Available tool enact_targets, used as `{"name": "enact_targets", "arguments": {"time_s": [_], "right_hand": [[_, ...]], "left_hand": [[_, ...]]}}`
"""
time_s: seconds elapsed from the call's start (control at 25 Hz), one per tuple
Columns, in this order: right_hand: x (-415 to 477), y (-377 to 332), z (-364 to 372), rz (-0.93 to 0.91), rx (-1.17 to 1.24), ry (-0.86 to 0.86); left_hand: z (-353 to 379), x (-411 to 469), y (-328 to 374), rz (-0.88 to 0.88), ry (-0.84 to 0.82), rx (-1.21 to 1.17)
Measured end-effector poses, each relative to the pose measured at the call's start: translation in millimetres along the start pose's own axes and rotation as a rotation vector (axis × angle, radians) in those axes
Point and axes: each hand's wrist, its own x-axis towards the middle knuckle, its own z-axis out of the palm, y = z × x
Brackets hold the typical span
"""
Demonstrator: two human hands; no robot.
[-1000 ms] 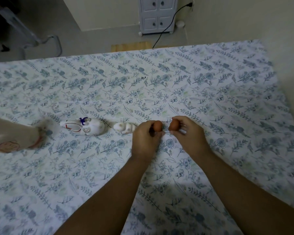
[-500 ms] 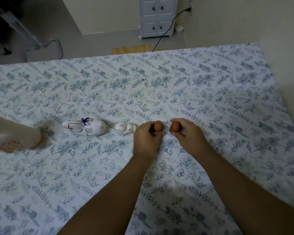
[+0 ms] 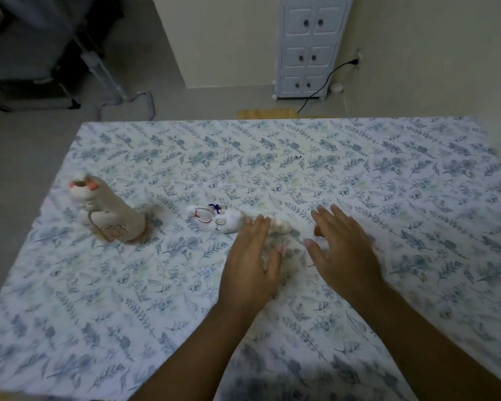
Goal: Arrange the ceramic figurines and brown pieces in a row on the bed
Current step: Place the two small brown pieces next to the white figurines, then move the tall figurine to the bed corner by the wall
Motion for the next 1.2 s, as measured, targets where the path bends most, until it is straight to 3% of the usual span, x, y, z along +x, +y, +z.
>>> {"name": "enact_targets", "arguments": {"time_s": [0.32, 0.44, 0.56, 0.64, 0.8, 1.0, 1.2], "right_hand": [[38.9, -207.1, 77.5, -0.220, -0.066, -0.100], [63.8, -267.2, 111.2, -0.193, -0.044, -0.150], [95.1, -310.4, 138.2, -0.024, 0.122, -0.286], [112.4, -323.2, 152.0, 0.110, 0.379, -0.340], [120.4, -324.6, 173.8, 0.190, 0.668, -0.268], [99.3, -331.6, 151.1, 0.192, 0.808, -0.151], [69.0, -327.1, 81.4, 0.119, 0.905, 0.046]], "left_hand": [[-157.4, -33.2, -129.5, -0.090, 0.157, 0.136], [-206.5, -31.7, -179.2, -0.136, 0.245, 0.021], [-237.0, -3.6, -217.0, -0.250, 0.234, -0.090], [-249.9, 21.9, -233.8, -0.308, 0.111, -0.229], [-256.0, 45.3, -257.7, -0.193, -0.185, -0.551], [-267.5, 39.3, -251.2, -0.162, -0.109, -0.577], [-267.6, 41.7, -170.8, -0.054, -0.049, -0.814]]}}
